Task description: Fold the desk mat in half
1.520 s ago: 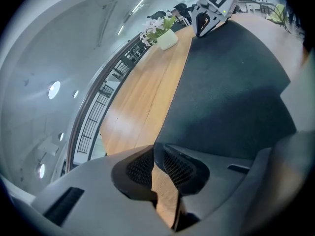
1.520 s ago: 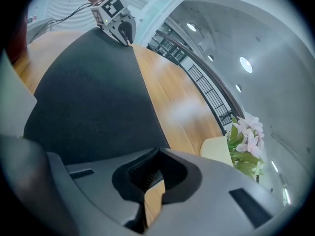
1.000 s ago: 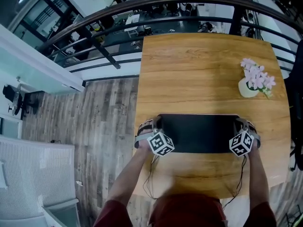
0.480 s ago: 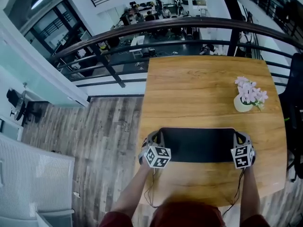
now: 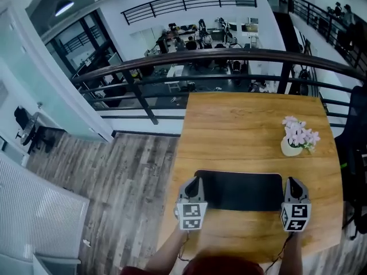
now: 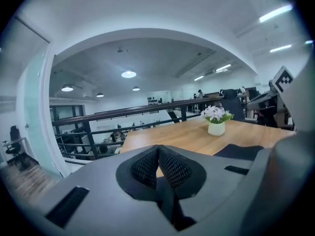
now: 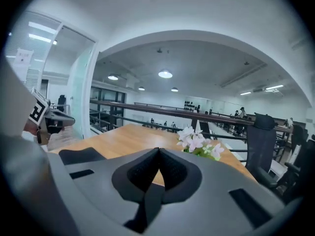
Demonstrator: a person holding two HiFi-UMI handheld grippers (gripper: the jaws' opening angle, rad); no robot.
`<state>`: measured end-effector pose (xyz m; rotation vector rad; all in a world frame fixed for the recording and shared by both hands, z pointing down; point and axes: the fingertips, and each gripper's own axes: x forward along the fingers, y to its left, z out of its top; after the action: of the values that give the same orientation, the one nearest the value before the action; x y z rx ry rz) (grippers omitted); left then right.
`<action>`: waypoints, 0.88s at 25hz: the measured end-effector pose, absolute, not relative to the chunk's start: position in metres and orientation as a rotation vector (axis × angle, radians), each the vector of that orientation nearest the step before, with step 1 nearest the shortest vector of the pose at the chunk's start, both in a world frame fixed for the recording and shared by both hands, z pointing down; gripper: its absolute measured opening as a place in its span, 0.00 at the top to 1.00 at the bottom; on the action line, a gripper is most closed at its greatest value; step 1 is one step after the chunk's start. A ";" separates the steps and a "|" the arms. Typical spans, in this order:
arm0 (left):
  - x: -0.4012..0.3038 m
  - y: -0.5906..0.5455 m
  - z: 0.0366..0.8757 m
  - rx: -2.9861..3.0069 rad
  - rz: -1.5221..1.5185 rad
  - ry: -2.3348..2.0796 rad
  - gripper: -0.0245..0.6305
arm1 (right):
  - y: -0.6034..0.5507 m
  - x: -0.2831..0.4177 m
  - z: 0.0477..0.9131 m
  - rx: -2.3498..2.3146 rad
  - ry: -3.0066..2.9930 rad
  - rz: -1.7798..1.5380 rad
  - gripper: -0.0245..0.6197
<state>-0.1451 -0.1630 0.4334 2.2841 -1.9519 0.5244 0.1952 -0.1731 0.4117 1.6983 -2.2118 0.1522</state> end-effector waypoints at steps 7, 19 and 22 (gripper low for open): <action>-0.131 -0.120 0.355 2.343 0.184 -2.056 0.93 | -0.153 0.187 0.327 1.786 -2.372 0.037 0.95; -0.100 -0.100 0.231 2.619 -0.136 -2.142 0.93 | -0.123 0.180 0.218 1.920 -2.478 -0.368 0.95; -0.102 -0.101 0.229 2.616 -0.138 -2.165 0.93 | -0.122 0.179 0.219 1.926 -2.472 -0.375 0.95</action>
<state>-0.1023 -0.1007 0.2287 2.6161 -2.1649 -0.1376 0.1794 -0.1215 0.2191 1.9256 -2.4716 -0.3746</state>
